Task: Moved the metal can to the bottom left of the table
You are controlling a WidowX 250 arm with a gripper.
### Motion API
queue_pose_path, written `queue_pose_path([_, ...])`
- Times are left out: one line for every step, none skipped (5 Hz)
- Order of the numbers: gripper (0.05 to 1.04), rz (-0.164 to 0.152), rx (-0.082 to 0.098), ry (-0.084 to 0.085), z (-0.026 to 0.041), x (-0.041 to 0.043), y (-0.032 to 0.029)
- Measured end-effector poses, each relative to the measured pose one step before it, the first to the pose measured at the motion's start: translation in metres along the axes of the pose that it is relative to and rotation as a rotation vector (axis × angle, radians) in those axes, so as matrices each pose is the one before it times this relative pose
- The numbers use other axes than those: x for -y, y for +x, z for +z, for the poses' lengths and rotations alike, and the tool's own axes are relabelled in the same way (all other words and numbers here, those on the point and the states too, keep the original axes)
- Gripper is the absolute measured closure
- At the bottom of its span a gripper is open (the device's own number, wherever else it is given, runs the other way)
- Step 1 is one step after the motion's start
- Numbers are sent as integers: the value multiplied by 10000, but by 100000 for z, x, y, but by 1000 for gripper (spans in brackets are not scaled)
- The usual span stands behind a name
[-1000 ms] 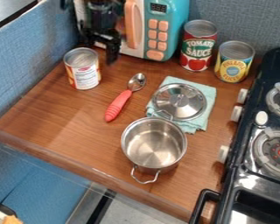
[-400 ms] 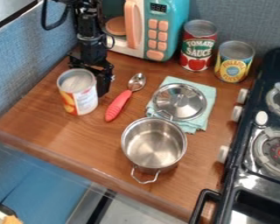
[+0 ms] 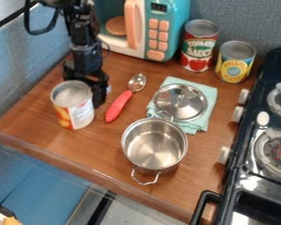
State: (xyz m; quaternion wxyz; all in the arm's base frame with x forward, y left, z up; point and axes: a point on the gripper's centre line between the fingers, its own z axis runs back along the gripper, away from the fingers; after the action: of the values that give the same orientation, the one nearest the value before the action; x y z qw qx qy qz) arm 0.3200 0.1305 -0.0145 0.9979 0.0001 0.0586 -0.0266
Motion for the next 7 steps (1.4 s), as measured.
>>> queue_pose_path([83,-131,14,213,505,177,-925])
queue_pose_path([83,-197,-1,-75,-131,410,-493])
queue_pose_path([83,130,1080,212,3132,229,583])
queue_pose_path([83,249,739,30,2508,358,1707])
queue_pose_path([83,141,383,161,2310,332,636])
queue_pose_path([83,23,53,33,139,-53,81])
queue_pose_path([83,0,-14,-5,0,8,-23])
